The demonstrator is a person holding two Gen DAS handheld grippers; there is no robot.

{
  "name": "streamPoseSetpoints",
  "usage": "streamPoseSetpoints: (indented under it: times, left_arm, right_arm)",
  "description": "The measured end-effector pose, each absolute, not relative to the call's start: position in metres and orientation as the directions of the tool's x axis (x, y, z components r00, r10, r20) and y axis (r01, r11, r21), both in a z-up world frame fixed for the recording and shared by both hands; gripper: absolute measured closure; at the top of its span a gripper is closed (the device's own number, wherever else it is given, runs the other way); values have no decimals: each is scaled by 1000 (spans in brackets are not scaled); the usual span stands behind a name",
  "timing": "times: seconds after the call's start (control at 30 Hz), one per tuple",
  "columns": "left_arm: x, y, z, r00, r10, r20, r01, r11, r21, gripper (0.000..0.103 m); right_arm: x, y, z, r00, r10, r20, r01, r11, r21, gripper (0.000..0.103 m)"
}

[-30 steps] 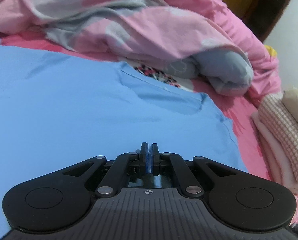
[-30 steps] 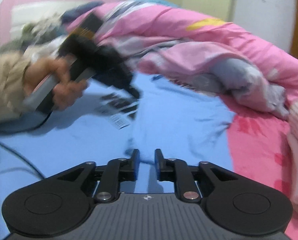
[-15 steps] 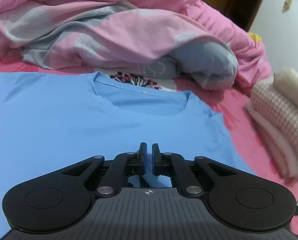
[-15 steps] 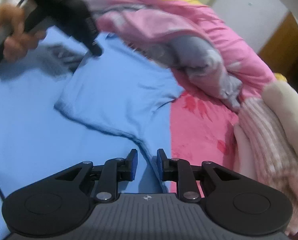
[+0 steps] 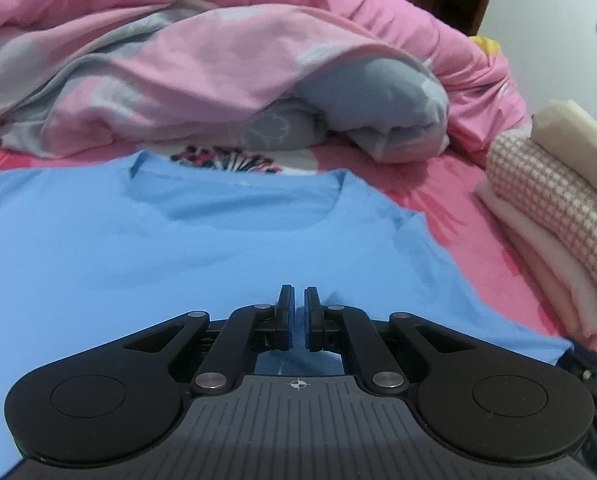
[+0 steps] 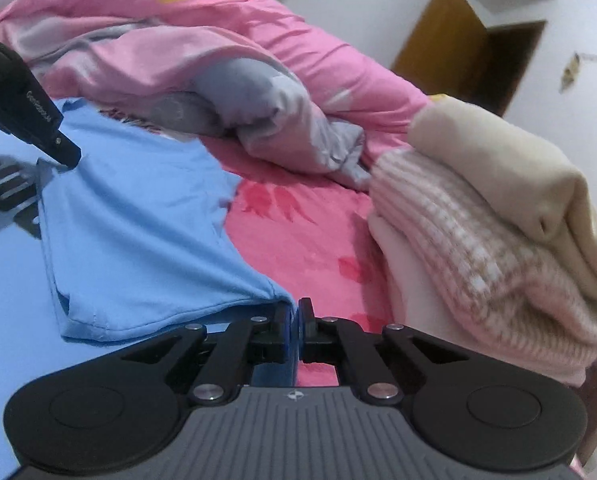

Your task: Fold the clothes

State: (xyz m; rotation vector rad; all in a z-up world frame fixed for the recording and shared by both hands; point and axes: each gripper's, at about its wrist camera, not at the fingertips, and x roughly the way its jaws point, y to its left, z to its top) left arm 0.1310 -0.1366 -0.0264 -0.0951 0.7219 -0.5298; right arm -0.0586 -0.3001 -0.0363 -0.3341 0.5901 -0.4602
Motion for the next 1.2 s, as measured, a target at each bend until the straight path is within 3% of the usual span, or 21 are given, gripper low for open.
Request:
streamPoseSetpoints:
  times: [0.17,0.33,0.53,0.73,0.87,0.97,1.07,1.2]
  left_arm:
    - [153,-167,-13,554,-562,-615,518,810,-273,100]
    - [193,-217,-11,381,-672,-635,607,700,-376,98]
    - [223,-273,-17,251,-666,-702,663,647,-376,98]
    - [220,-311,-14,323,-557,-765,710,677,-193,98]
    - [216,-320,-17,344,-509,-789,710,691,-137,99]
    - [215,-316,-17,372,-504,-780,690,712,-131,103]
    - [222,-308,-12,377,-533,-757,645,738,-199,103]
    - [230,-294,4,436,-586,-683,611,750,-253,103]
  right_arm:
    - [-63,-308,-36,749,-492,-445,347,862,-369,101]
    - [-67,-308,-38,760,-470,-449,341,876,-341,101]
    - [-69,-314,-39,767,-436,-472,332,898,-290,101]
    - [-71,-315,-39,773,-418,-478,324,907,-269,101]
    - [-73,-317,-39,777,-407,-479,324,912,-250,101]
    - [-73,-318,-39,779,-404,-479,324,914,-244,100]
    - [-73,-319,-39,779,-403,-480,325,914,-242,100]
    - [-73,-319,-39,778,-403,-482,326,915,-239,100]
